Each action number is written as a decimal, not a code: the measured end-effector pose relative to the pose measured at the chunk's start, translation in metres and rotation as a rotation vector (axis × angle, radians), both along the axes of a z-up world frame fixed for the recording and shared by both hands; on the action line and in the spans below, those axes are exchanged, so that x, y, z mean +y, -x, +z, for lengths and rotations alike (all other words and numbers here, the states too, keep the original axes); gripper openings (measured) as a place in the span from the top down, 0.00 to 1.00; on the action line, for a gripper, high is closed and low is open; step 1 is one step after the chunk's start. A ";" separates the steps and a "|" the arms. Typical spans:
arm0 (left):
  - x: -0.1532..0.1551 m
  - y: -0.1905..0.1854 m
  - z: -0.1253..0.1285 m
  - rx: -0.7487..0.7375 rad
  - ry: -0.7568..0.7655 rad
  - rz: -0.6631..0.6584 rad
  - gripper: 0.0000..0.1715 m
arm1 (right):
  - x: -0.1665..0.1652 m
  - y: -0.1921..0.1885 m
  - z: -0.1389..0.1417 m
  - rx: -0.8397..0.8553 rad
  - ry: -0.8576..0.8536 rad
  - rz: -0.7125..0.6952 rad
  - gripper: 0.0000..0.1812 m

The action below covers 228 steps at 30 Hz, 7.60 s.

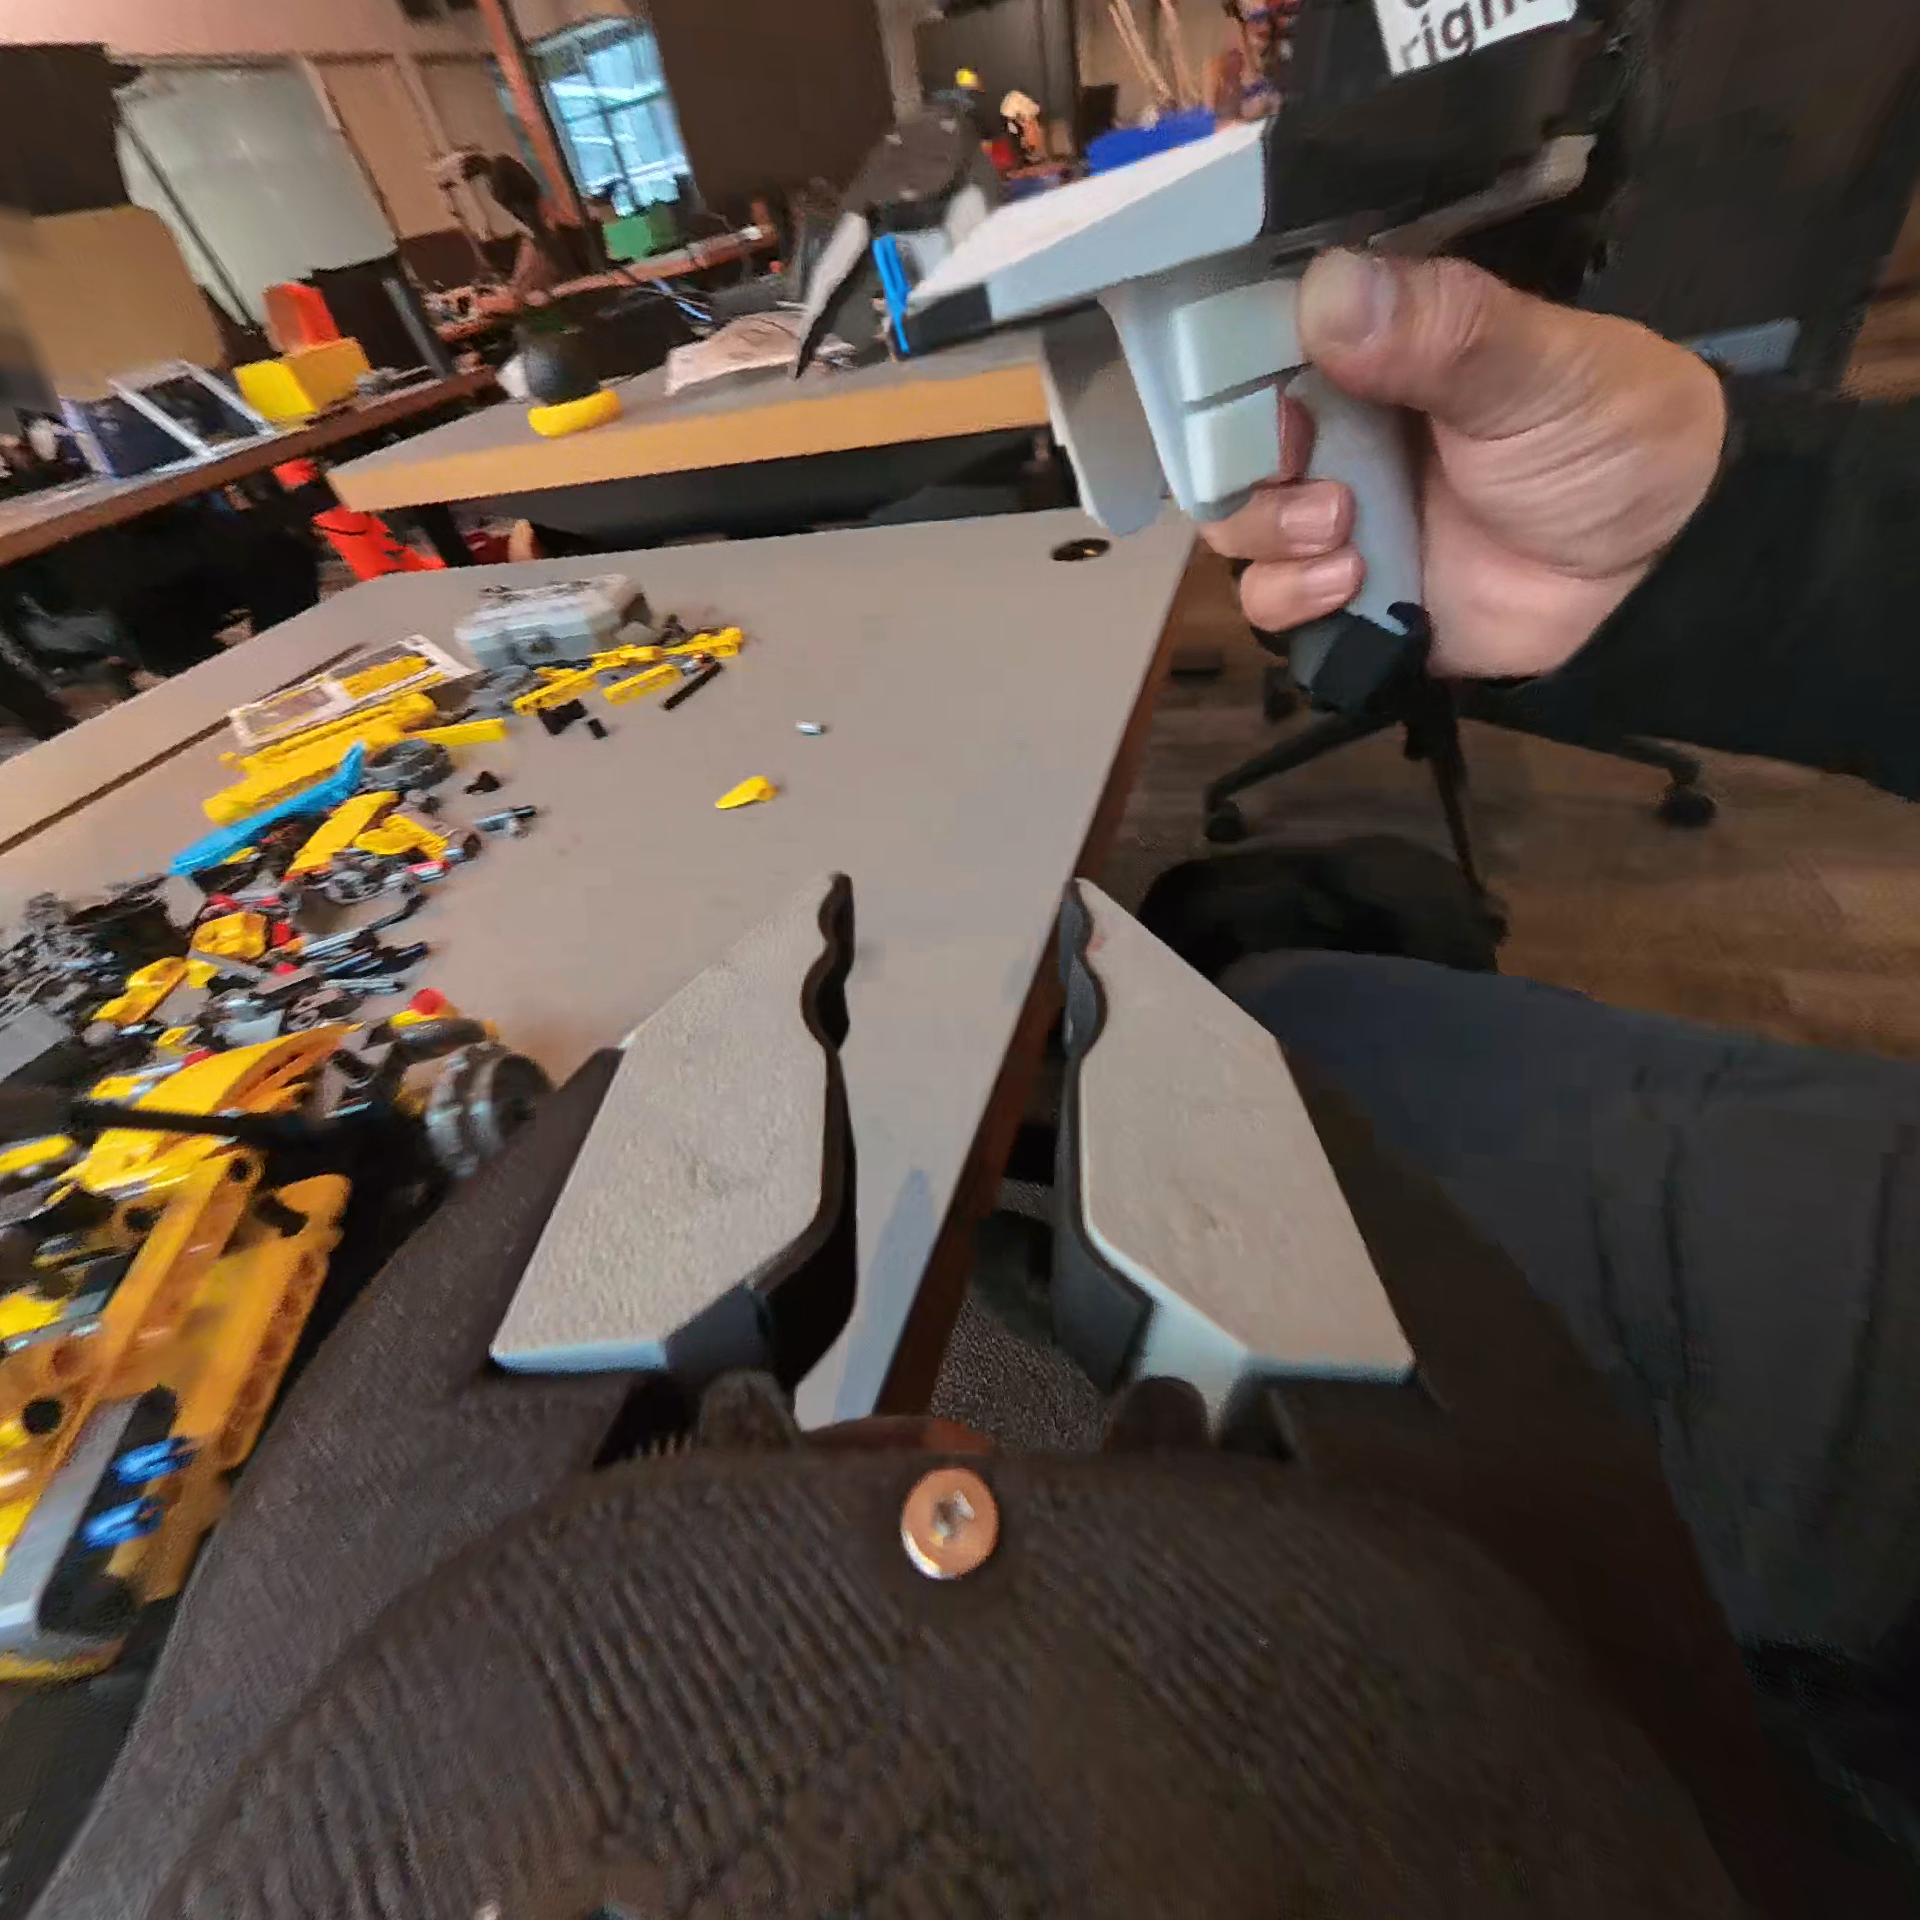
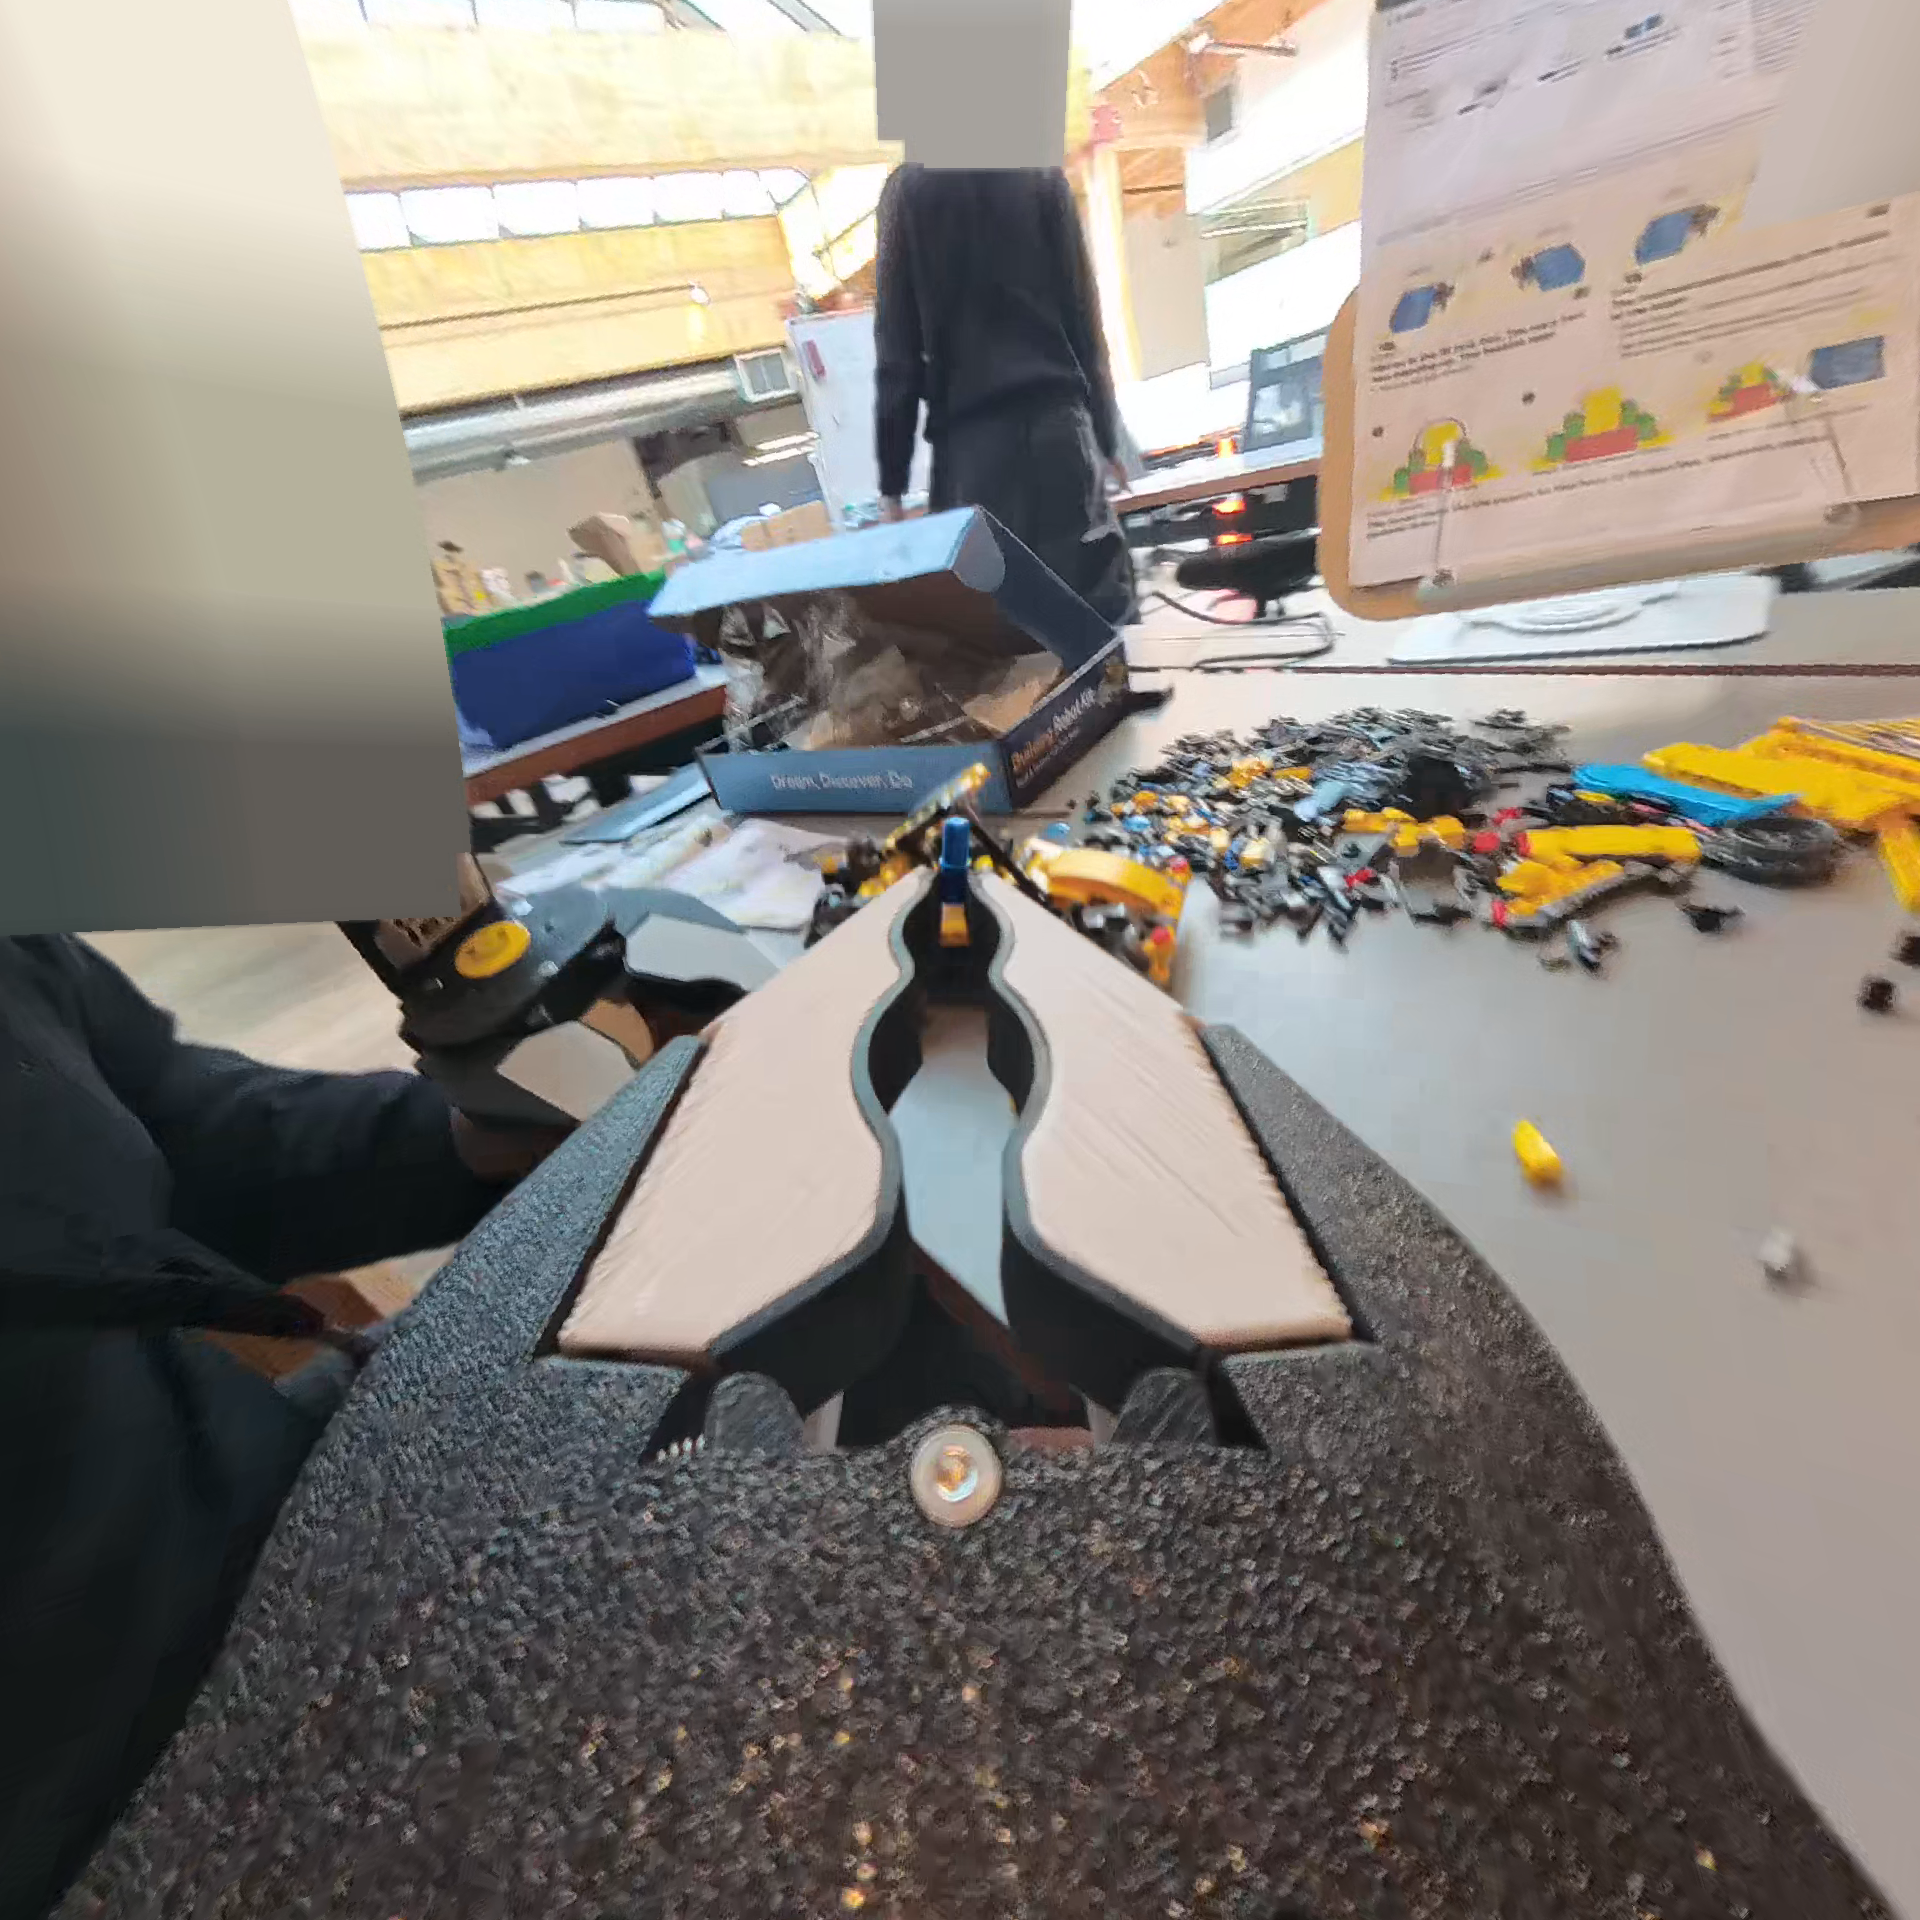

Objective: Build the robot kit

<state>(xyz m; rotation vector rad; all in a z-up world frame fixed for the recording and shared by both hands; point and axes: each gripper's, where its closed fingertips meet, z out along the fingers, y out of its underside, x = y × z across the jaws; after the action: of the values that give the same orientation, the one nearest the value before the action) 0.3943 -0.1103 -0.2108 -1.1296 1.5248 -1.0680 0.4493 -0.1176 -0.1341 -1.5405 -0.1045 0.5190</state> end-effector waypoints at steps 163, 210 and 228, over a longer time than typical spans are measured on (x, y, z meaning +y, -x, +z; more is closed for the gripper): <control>0.051 0.016 -0.037 0.292 0.001 0.078 0.72 | 0.068 0.024 -0.066 -0.168 0.283 0.202 0.98; 0.044 -0.005 -0.071 0.586 0.052 -0.059 0.98 | 0.044 0.018 -0.109 -0.185 0.416 0.284 0.98; 0.042 -0.006 -0.071 0.589 0.061 -0.095 0.97 | 0.049 0.023 -0.120 -0.220 0.479 0.279 0.98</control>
<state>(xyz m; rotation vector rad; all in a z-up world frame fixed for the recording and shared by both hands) 0.4004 -0.0680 -0.2822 -1.5144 2.0248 -0.8870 0.4264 -0.0688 -0.2545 -2.0658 -0.3910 0.6218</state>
